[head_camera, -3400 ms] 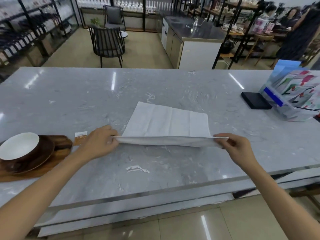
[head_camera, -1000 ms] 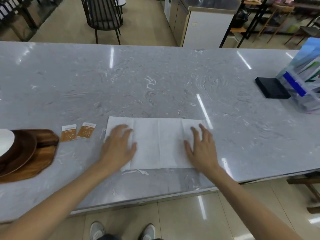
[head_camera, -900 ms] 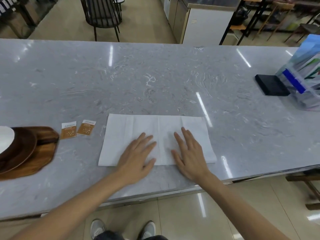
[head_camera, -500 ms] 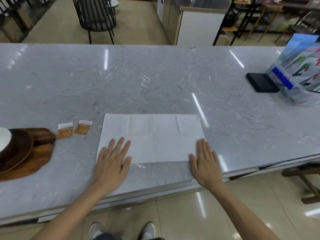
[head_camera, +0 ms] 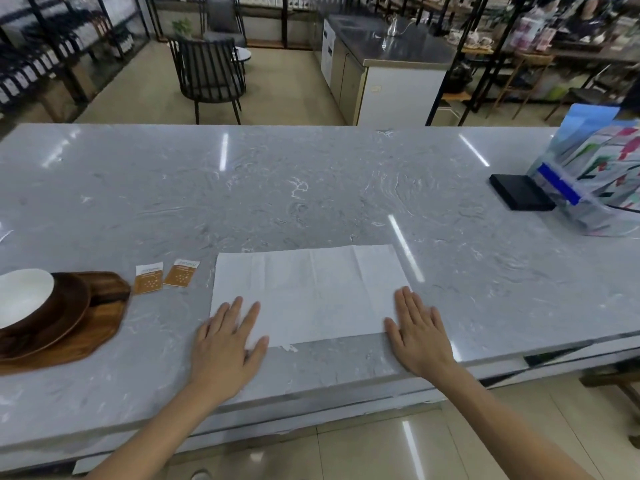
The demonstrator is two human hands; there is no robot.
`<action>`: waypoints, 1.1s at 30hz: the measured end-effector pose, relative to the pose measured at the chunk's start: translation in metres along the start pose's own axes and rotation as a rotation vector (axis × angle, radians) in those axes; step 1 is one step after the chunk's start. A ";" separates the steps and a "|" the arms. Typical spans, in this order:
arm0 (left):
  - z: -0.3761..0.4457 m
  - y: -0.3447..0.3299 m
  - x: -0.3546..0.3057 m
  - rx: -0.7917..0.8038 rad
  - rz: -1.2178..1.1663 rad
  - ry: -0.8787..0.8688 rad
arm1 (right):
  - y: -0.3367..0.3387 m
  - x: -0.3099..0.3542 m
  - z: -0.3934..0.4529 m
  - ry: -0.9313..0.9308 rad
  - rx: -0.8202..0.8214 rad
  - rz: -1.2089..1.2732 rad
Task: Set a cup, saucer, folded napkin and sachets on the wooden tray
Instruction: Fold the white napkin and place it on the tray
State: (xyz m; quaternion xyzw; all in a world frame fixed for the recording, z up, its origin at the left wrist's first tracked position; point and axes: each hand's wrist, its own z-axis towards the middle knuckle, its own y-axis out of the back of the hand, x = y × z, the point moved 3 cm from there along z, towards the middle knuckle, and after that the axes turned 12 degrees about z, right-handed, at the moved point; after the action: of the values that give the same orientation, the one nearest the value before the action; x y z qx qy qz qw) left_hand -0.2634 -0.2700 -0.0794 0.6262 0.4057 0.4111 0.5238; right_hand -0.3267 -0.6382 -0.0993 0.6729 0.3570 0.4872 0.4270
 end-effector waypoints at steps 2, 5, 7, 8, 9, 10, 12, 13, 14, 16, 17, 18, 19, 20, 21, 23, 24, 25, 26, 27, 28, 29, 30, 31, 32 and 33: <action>-0.006 0.008 -0.008 -0.034 0.040 -0.012 | 0.012 -0.008 0.021 0.025 0.043 -0.054; -0.016 0.013 -0.021 -0.171 0.076 -0.145 | 0.035 -0.017 0.053 0.011 0.092 -0.148; -0.019 0.014 -0.021 -0.266 0.038 -0.235 | 0.047 -0.016 0.064 -0.059 0.103 -0.184; -0.018 0.015 -0.019 -0.295 -0.002 -0.277 | 0.049 -0.011 0.065 -0.103 0.091 -0.176; -0.015 0.016 -0.016 -0.309 -0.053 -0.311 | 0.049 -0.002 0.063 -0.134 0.065 -0.157; -0.009 0.018 -0.012 -0.315 -0.105 -0.330 | 0.044 0.010 0.057 -0.135 0.026 -0.134; 0.009 0.023 -0.005 -0.312 -0.194 -0.302 | 0.025 0.043 0.039 -0.050 -0.044 -0.044; 0.020 0.024 0.000 -0.289 -0.213 -0.258 | 0.013 0.059 0.029 -0.001 -0.049 0.018; 0.032 0.023 0.006 -0.247 -0.211 -0.200 | 0.002 0.074 0.020 0.033 -0.034 0.069; 0.051 0.019 0.019 -0.139 -0.190 -0.089 | -0.016 0.089 0.009 0.050 0.002 0.119; 0.057 0.017 0.024 -0.102 -0.184 -0.059 | -0.021 0.089 0.008 0.048 0.008 0.120; 0.059 0.016 0.030 -0.087 -0.177 -0.044 | -0.022 0.086 0.009 0.054 0.007 0.113; 0.059 0.016 0.034 -0.095 -0.167 -0.037 | -0.022 0.081 0.012 0.068 0.006 0.104; 0.057 0.018 0.038 -0.108 -0.166 -0.027 | -0.022 0.076 0.016 0.085 0.013 0.096; 0.054 0.018 0.042 -0.111 -0.188 -0.011 | -0.021 0.071 0.021 0.102 0.025 0.089; 0.049 0.020 0.046 -0.066 -0.316 0.033 | -0.018 0.061 0.036 0.141 0.055 0.076; 0.046 0.022 0.047 -0.026 -0.396 0.055 | -0.015 0.057 0.045 0.171 0.070 0.062; 0.043 0.023 0.047 0.009 -0.461 0.067 | -0.011 0.053 0.054 0.205 0.087 0.042; 0.039 0.024 0.046 0.039 -0.501 0.070 | -0.006 0.050 0.064 0.242 0.107 0.017; 0.035 0.024 0.044 0.063 -0.524 0.072 | -0.002 0.046 0.073 0.279 0.125 -0.012; 0.032 0.025 0.042 0.086 -0.546 0.076 | 0.003 0.043 0.082 0.307 0.142 -0.040; 0.030 0.025 0.040 0.111 -0.574 0.082 | 0.007 0.041 0.089 0.317 0.158 -0.068; 0.028 0.026 0.038 0.137 -0.603 0.090 | 0.009 0.042 0.093 0.311 0.166 -0.092; 0.028 0.027 0.037 0.159 -0.626 0.102 | 0.011 0.044 0.095 0.297 0.156 -0.106; 0.028 0.027 0.036 0.177 -0.633 0.114 | 0.011 0.051 0.093 0.282 0.127 -0.105; 0.028 0.029 0.036 0.184 -0.636 0.123 | 0.010 0.061 0.087 0.271 0.078 -0.076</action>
State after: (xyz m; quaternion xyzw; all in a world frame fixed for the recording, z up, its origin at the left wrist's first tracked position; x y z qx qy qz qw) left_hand -0.2226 -0.2493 -0.0512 0.4868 0.6469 0.2260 0.5417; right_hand -0.2263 -0.6070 -0.0824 0.6031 0.4552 0.5427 0.3668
